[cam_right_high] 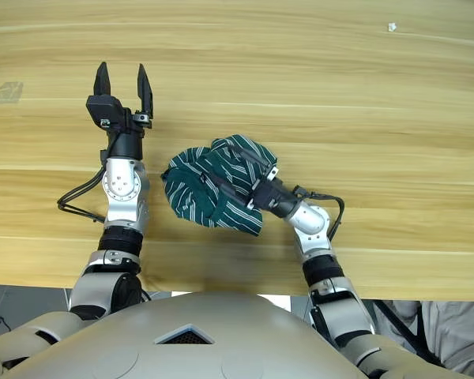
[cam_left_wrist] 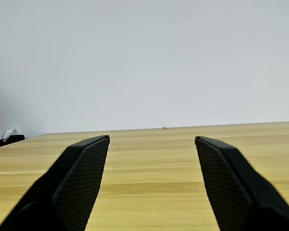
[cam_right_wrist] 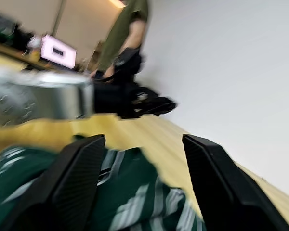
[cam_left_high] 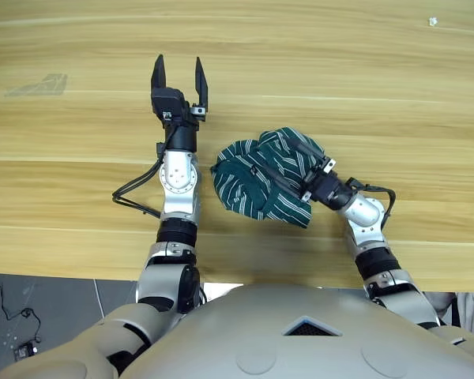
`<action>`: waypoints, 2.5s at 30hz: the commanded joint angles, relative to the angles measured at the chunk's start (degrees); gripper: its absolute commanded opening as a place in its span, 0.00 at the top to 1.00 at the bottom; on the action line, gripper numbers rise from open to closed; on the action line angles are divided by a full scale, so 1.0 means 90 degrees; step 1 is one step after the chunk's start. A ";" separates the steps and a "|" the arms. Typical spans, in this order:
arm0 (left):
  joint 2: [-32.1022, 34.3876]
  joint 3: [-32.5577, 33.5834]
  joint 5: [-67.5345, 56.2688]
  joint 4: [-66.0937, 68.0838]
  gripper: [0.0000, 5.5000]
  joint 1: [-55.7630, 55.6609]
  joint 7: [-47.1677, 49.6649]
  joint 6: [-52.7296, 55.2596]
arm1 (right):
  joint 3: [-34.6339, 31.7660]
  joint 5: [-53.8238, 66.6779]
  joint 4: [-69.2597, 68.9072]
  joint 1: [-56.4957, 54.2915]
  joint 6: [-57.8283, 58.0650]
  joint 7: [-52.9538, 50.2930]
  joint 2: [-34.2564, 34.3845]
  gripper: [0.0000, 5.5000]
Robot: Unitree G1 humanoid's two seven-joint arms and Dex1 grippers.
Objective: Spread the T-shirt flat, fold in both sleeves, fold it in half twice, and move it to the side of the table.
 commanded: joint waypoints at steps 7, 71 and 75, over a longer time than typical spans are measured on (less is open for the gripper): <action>-0.0101 -0.0067 0.0057 -0.0623 0.39 0.0309 0.0097 0.0474 | 0.0354 -0.1525 -0.1127 0.1614 0.0971 -0.1047 -0.0446 0.46; 0.1938 -0.0385 -0.1422 -0.3907 0.39 0.2937 -0.3029 0.2153 | -0.0418 0.0593 -0.4353 -0.0296 0.4821 0.0358 -0.2581 0.99; 0.2457 -0.0318 -0.2122 -0.4288 0.39 0.3559 -0.3979 0.2277 | -0.0467 0.0564 -0.4326 -0.0414 0.4789 0.0254 -0.2511 0.99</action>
